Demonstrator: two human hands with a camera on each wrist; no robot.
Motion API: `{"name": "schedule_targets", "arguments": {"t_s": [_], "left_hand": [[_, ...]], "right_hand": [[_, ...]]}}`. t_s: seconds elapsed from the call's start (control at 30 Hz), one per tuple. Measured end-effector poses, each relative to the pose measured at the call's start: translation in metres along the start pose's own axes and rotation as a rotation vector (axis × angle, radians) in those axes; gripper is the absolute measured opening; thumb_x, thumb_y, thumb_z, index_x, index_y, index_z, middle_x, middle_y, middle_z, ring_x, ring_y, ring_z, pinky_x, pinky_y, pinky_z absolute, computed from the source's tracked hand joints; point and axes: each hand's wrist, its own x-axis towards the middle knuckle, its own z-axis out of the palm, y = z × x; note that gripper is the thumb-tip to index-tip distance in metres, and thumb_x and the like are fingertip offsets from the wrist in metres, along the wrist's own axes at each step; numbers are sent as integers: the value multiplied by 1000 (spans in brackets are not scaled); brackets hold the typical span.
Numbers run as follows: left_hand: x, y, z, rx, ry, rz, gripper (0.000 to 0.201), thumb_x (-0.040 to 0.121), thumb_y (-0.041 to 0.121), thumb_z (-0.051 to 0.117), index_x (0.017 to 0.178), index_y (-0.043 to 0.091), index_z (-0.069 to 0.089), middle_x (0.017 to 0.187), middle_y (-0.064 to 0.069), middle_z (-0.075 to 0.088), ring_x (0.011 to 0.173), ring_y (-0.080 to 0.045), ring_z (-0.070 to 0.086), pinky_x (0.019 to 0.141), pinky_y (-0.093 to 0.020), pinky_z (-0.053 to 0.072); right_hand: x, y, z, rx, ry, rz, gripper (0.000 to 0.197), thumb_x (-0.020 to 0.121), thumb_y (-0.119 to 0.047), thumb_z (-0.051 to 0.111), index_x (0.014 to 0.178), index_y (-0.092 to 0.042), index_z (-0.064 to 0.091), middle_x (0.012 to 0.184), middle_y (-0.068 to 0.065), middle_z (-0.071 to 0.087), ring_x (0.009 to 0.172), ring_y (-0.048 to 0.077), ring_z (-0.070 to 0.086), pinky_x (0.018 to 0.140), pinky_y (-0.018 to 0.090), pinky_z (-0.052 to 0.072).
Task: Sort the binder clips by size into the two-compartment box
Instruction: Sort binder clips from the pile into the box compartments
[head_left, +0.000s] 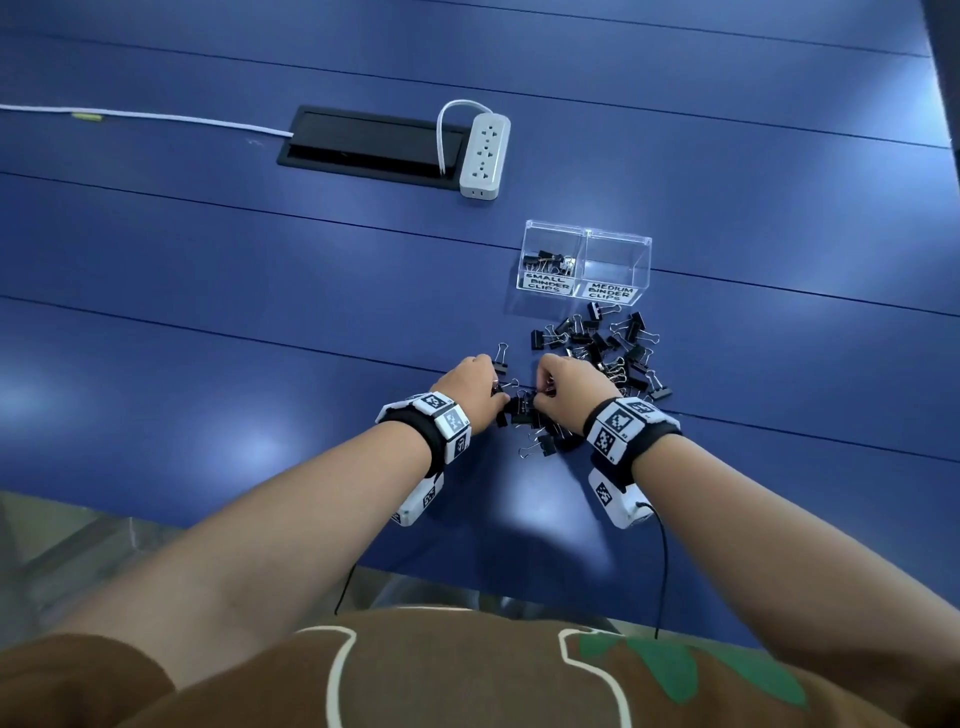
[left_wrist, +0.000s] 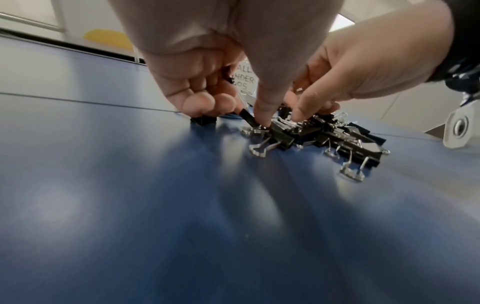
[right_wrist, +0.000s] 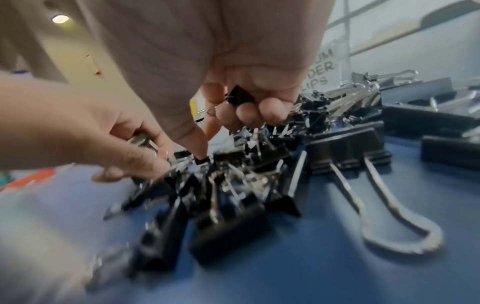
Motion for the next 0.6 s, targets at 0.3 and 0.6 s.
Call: {"name": "schedule_targets", "arguments": {"t_s": [0.3, 0.6], "left_hand": [[1, 2, -3, -94, -15, 24, 16, 94, 23, 53, 99, 10, 47, 115, -12, 52, 98, -30, 54, 85, -37, 43], [12, 6, -23, -240, 61, 50, 7, 93, 15, 52, 87, 14, 47, 86, -3, 55, 77, -21, 50, 69, -31, 40]], "right_hand": [[29, -3, -54, 261, 194, 83, 4, 87, -15, 55, 92, -15, 55, 73, -7, 50, 58, 6, 45, 54, 19, 38], [80, -16, -99, 147, 315, 63, 37, 89, -10, 48, 126, -12, 51, 126, 13, 49, 96, 26, 57, 89, 31, 43]]}}
